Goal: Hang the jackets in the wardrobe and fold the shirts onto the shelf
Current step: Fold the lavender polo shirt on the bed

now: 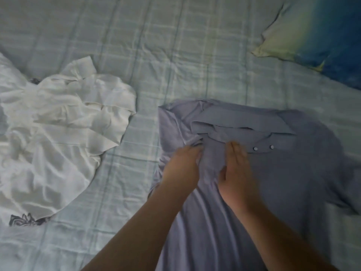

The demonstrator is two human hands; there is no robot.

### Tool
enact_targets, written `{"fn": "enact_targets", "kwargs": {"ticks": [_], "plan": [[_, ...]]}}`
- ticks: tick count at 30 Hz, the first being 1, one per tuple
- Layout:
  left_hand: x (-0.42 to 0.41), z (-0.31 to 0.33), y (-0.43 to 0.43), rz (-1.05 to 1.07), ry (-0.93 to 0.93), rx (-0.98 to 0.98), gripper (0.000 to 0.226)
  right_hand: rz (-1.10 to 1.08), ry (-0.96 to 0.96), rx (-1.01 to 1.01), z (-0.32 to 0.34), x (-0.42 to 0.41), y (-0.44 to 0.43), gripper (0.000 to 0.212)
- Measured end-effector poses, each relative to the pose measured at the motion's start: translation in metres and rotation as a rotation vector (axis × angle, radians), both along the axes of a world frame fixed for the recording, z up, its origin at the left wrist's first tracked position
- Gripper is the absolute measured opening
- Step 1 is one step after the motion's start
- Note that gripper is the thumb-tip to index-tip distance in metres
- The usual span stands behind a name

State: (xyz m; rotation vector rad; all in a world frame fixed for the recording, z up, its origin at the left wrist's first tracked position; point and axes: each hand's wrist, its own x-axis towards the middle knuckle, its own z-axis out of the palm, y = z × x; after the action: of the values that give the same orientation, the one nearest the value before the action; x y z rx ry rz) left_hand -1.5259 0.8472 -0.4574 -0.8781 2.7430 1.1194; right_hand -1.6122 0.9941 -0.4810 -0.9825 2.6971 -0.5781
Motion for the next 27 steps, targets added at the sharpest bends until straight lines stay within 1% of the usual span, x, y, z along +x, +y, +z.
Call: {"fn": "enact_targets", "kwargs": {"ticks": [2,5,7,10,12,13,14,16,17,18,21,23,24,25,26,27], "plan": [[0.016,-0.008,-0.004,0.061,0.08,-0.154,0.05,0.12,-0.009,-0.073,-0.004,-0.002,-0.009,0.064],[0.035,-0.022,-0.004,0.111,0.043,-0.192,0.058,0.324,0.023,-0.175,-0.008,-0.006,-0.035,0.042],[0.04,-0.033,-0.001,0.091,0.002,-0.251,0.056,0.388,0.005,-0.177,-0.01,-0.01,-0.054,0.033],[0.045,-0.049,0.004,0.018,-0.097,-0.366,0.059,0.337,0.019,-0.056,-0.013,-0.019,-0.078,0.032],[0.048,-0.056,0.004,-0.004,-0.156,-0.411,0.062,0.277,0.041,-0.036,-0.014,-0.023,-0.09,0.018],[0.048,-0.058,0.004,-0.003,-0.17,-0.424,0.063,0.224,0.029,-0.065,-0.015,-0.025,-0.094,0.012],[0.048,-0.059,0.003,0.0,-0.174,-0.429,0.064,0.134,-0.015,-0.12,-0.015,-0.028,-0.096,0.013],[0.048,-0.06,0.003,0.001,-0.161,-0.429,0.065,-0.115,-0.157,-0.234,-0.011,-0.035,-0.097,0.013],[0.048,-0.059,0.002,-0.001,-0.155,-0.422,0.066,-0.217,-0.212,-0.266,-0.009,-0.041,-0.097,0.009],[0.048,-0.057,0.001,-0.011,-0.159,-0.416,0.067,-0.271,-0.239,-0.271,-0.008,-0.047,-0.096,0.005],[0.049,-0.051,-0.001,-0.052,-0.201,-0.416,0.071,-0.303,-0.273,-0.155,-0.004,-0.063,-0.094,0.027],[0.045,-0.045,-0.004,-0.059,-0.21,-0.414,0.073,-0.315,-0.275,-0.123,-0.002,-0.067,-0.093,0.032],[0.041,-0.041,-0.007,-0.059,-0.183,-0.414,0.073,-0.308,-0.257,-0.169,0.001,-0.067,-0.093,0.03],[0.036,-0.037,-0.009,-0.062,-0.134,-0.419,0.07,-0.272,-0.206,-0.243,0.003,-0.064,-0.093,0.029],[0.028,-0.034,-0.011,-0.066,-0.077,-0.428,0.066,-0.193,-0.11,-0.31,0.005,-0.061,-0.092,0.028],[0.018,-0.033,-0.015,-0.064,-0.024,-0.43,0.062,-0.088,0.006,-0.326,0.005,-0.057,-0.091,0.03]]}}
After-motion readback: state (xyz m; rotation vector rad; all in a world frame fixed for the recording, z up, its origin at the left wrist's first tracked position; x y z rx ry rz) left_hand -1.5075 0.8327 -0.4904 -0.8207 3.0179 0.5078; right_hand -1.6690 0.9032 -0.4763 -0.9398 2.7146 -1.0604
